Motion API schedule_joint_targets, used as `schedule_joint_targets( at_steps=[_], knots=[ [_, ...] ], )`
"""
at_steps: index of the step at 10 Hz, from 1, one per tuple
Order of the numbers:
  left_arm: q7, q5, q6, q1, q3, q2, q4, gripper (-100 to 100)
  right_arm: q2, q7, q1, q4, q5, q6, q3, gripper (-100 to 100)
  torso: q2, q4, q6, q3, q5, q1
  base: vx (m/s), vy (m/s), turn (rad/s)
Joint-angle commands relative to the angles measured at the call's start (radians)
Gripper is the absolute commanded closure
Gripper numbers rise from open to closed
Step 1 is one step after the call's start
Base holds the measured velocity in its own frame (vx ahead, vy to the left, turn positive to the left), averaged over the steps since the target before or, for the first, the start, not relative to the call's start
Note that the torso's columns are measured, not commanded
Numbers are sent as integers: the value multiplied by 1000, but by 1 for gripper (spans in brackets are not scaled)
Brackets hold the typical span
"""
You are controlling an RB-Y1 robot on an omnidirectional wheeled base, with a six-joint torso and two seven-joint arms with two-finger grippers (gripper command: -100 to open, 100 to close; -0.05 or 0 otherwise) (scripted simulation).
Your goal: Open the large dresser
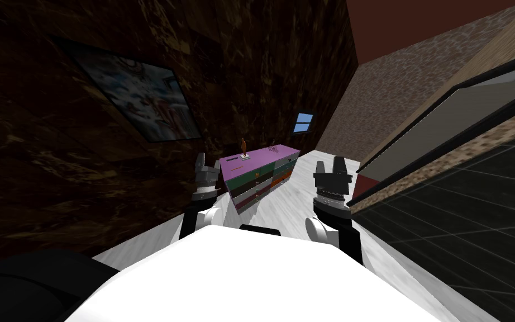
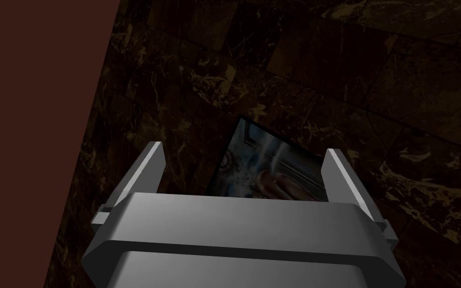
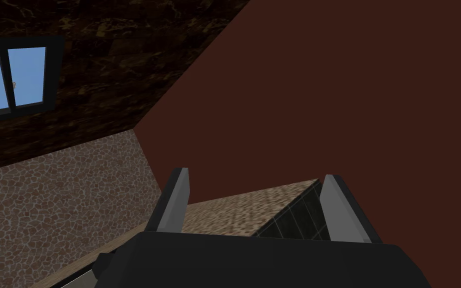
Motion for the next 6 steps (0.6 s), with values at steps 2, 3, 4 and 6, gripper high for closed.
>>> schedule_joint_targets(
  at_steps=[2,3,4,6],
  knots=[
    [0,0,0,0,0,0,0,0,0,0,0,0,0,0,0,0,104,105,0,-209,0,0,0,0,0],
    [0,0,0,0,0,0,0,0,0,0,0,0,0,0,0,0,175,176,0,-351,0,0,0,0,0],
    [0,0,0,0,0,0,0,0,0,0,0,0,0,0,0,0,248,248,0,-497,0,0,0,0,0],
    [0,0,0,0,0,0,0,0,0,0,0,0,0,0,0,0,396,396,0,-792,0,0,0,0,0]
  ],
)
